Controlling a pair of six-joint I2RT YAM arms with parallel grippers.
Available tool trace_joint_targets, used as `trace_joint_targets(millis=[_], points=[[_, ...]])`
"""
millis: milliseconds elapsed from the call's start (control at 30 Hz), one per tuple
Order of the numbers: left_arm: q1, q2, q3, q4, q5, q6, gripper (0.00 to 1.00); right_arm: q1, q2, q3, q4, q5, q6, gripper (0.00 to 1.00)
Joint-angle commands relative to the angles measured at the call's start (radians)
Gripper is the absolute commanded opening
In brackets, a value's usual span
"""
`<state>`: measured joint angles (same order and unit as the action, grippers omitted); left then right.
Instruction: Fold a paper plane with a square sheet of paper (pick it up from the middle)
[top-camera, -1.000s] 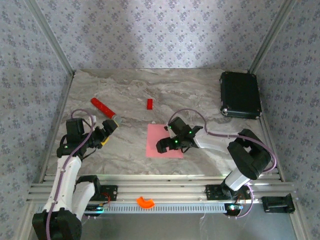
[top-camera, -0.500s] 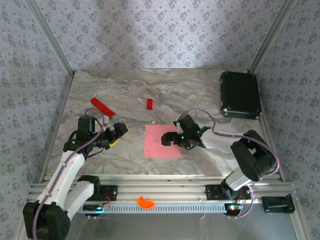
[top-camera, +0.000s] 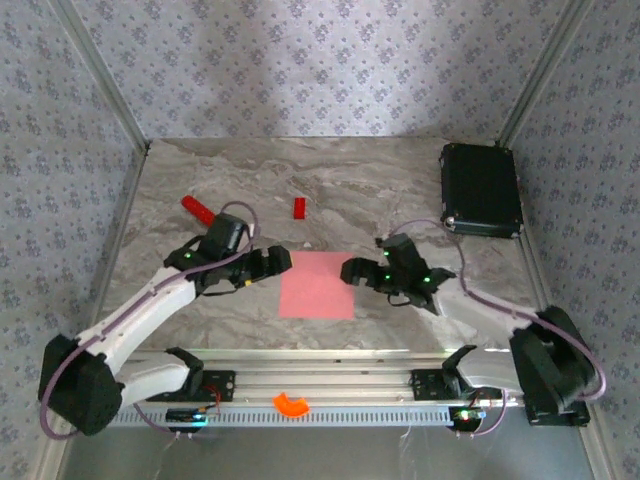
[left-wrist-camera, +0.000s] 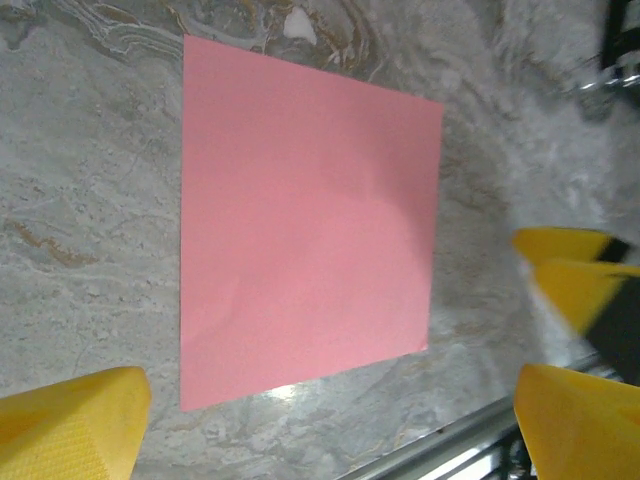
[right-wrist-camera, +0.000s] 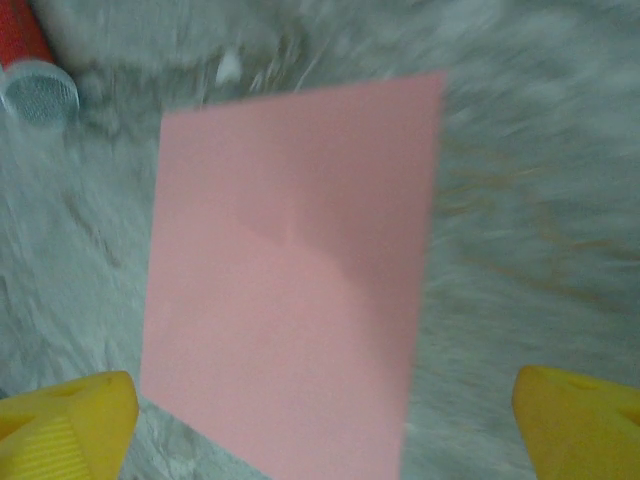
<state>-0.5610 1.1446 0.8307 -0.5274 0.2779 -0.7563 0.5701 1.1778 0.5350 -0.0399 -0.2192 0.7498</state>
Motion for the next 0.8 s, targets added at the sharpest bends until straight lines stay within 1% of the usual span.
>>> trace_joint_targets(millis=[0,67,167,300,333,433,567,633,700,767], points=[[-0.076,0.084,0.074,-0.062,-0.158,-0.034,0.92,-0.091,-0.098,-0.053,-0.113,0.007,0.011,0.99],[-0.124,0.166,0.123,-0.068,-0.192,-0.053,0.91,-0.157,-0.143,-0.074,-0.156,-0.024,-0.01,0.99],[-0.192,0.325,0.242,-0.113,-0.235,-0.069,0.91,-0.261,-0.197,-0.086,-0.218,-0.109,-0.071,0.99],[-0.271,0.526,0.432,-0.239,-0.288,-0.079,0.93,-0.358,-0.239,-0.094,-0.295,-0.184,-0.113,0.99],[-0.287,0.579,0.479,-0.267,-0.298,-0.086,0.93,-0.384,-0.246,-0.096,-0.315,-0.206,-0.148,0.99],[-0.325,0.689,0.587,-0.347,-0.34,-0.113,0.96,-0.45,-0.257,-0.101,-0.359,-0.271,-0.185,0.99],[-0.35,0.762,0.634,-0.373,-0.346,-0.154,0.96,-0.52,-0.255,-0.078,-0.439,-0.351,-0.249,0.99],[-0.353,0.777,0.635,-0.367,-0.343,-0.169,0.97,-0.55,-0.254,-0.067,-0.459,-0.365,-0.267,0.99],[-0.354,0.787,0.634,-0.362,-0.33,-0.184,0.97,-0.559,-0.25,-0.07,-0.462,-0.396,-0.262,0.99],[-0.359,0.794,0.628,-0.347,-0.335,-0.191,0.97,-0.562,-0.245,-0.073,-0.479,-0.38,-0.261,0.99]])
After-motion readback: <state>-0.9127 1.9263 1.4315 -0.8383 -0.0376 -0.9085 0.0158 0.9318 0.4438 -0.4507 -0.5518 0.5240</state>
